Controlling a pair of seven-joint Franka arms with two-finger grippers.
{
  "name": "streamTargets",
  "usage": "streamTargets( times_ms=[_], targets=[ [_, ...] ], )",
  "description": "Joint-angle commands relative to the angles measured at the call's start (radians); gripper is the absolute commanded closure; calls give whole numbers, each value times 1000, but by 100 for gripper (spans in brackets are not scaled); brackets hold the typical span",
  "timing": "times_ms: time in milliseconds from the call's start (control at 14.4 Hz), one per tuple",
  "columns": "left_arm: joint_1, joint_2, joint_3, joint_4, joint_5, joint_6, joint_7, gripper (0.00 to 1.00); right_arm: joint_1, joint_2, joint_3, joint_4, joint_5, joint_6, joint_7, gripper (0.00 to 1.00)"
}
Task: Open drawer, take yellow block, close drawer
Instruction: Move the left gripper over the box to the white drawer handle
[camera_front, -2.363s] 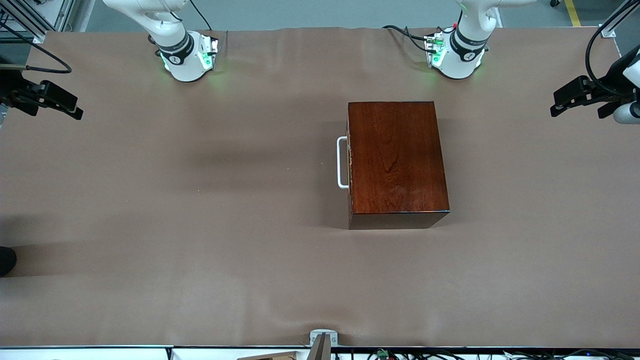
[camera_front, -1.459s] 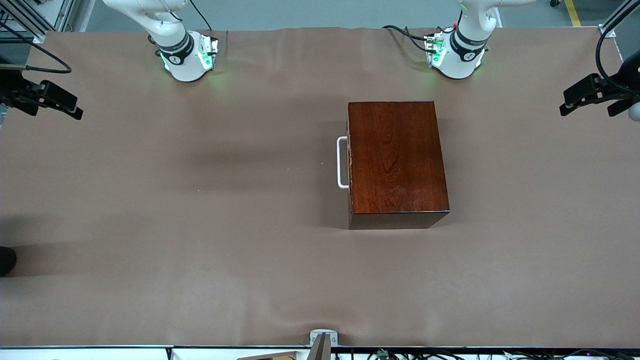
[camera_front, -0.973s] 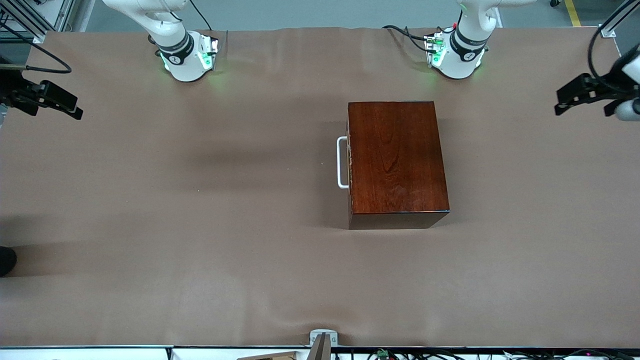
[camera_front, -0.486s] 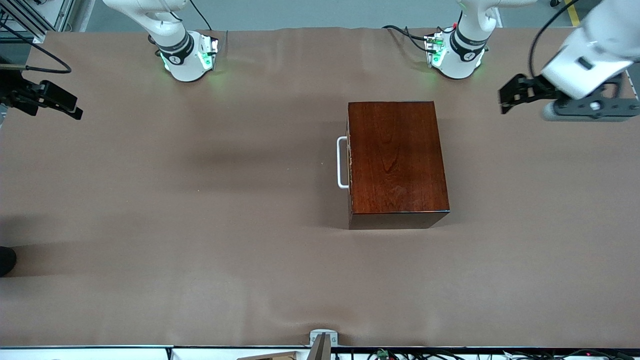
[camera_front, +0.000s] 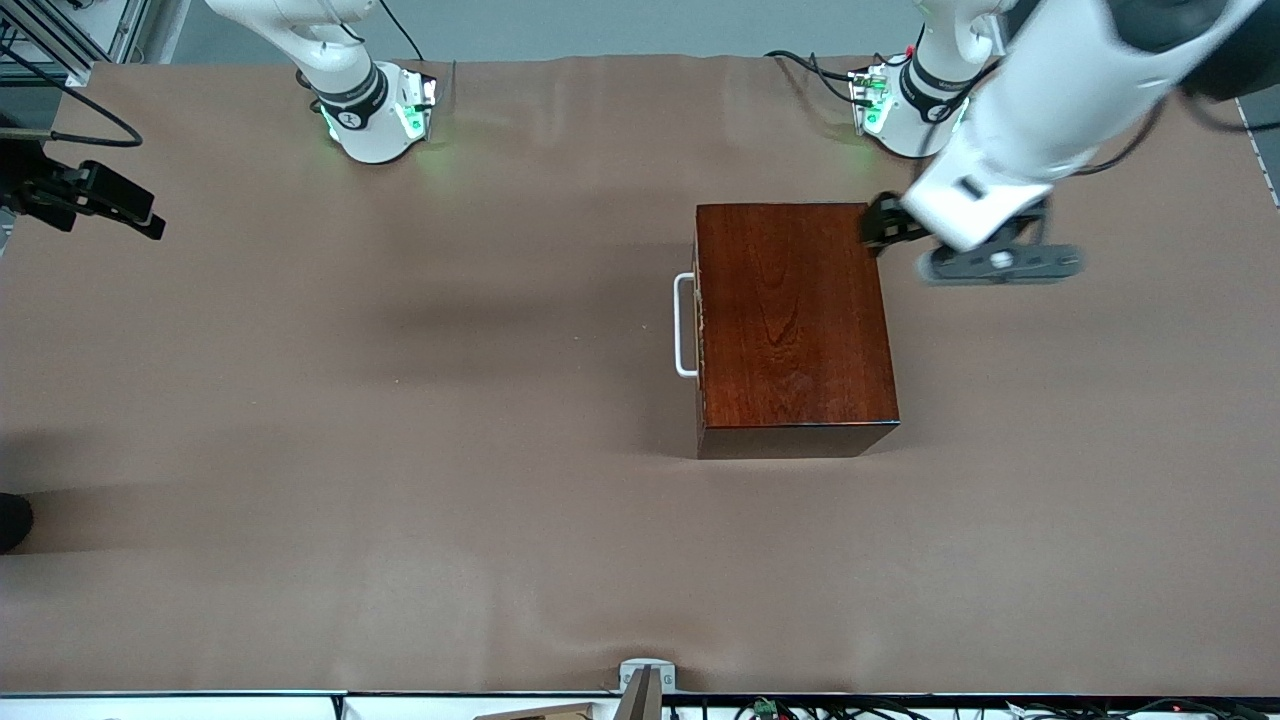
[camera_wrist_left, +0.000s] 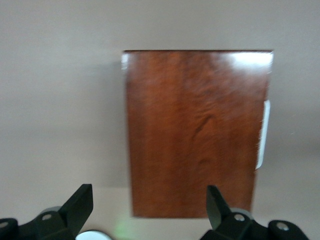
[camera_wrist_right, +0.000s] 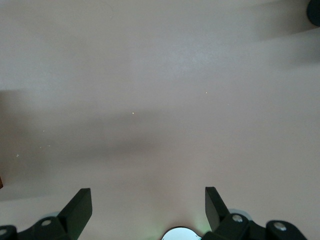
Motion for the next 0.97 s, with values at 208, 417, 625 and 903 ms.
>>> streamTargets(
  times_ms=[208, 417, 625, 903],
  targets=[
    [-347, 311, 37, 227, 153, 77, -401, 0, -4, 5, 0, 15, 7, -8, 14, 0],
    [-579, 409, 212, 272, 166, 127, -484, 0, -4, 5, 0, 15, 6, -8, 12, 0],
    [-815, 517, 432, 278, 166, 171, -480, 0, -3, 5, 0, 15, 6, -8, 12, 0],
    [-879, 586, 491, 267, 178, 170, -385, 0, -3, 5, 0, 15, 6, -8, 12, 0]
  ],
)
